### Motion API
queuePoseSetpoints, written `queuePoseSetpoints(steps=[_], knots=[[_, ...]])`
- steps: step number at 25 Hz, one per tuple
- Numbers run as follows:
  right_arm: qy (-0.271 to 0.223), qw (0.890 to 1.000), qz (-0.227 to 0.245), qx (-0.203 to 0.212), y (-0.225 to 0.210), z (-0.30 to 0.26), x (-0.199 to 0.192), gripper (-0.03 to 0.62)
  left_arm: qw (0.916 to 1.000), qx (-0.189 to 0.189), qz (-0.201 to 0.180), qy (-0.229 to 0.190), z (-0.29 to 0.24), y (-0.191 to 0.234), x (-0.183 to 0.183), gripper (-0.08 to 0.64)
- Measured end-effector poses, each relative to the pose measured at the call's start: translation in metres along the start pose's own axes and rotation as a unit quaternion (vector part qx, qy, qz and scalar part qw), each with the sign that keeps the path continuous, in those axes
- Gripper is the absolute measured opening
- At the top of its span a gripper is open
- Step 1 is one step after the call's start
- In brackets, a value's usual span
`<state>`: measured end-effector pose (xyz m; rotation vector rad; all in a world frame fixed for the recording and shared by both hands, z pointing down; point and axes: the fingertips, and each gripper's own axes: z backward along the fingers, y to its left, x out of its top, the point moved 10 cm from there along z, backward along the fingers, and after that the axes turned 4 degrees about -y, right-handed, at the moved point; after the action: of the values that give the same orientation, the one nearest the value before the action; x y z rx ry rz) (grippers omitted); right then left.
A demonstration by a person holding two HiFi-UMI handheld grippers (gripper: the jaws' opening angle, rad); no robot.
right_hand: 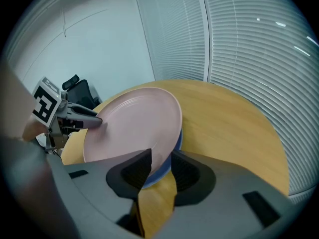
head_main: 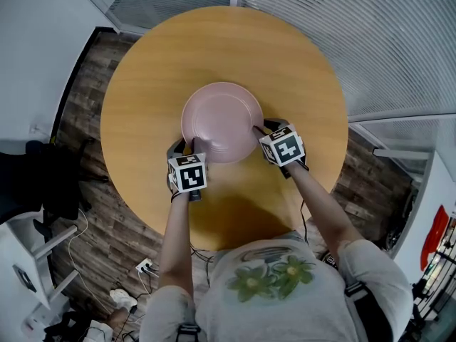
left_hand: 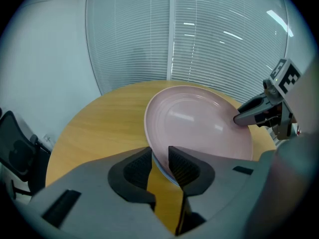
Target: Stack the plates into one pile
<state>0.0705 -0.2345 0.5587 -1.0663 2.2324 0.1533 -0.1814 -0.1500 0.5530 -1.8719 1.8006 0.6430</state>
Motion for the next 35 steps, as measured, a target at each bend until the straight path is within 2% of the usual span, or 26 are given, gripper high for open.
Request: queuePoseSetpoints(steps=[10, 21, 27, 35], knots=[[0.014, 1.0, 0.009, -0.005, -0.004, -0.016, -0.008, 0.14, 0.9999, -0.005, 0.002, 0.014, -0.016, -0.001, -0.009, 0.115], [-0.002, 1.0, 0.023, -0.02, -0.001, -0.025, -0.011, 0.14, 0.9997, 0.003, -0.002, 0.024, -0.026, 0.001, -0.016, 0.118], [0.002, 0.998, 0.049, -0.039, 0.004, -0.018, -0.016, 0.144, 0.9996, 0.014, -0.011, 0.021, -0.019, -0.004, -0.014, 0.127], [-0.091, 0.994, 0.041, -0.054, 0.008, 0.024, -0.009, 0.143, 0.9996, 0.015, 0.01, -0.023, 0.021, -0.001, -0.001, 0.126]])
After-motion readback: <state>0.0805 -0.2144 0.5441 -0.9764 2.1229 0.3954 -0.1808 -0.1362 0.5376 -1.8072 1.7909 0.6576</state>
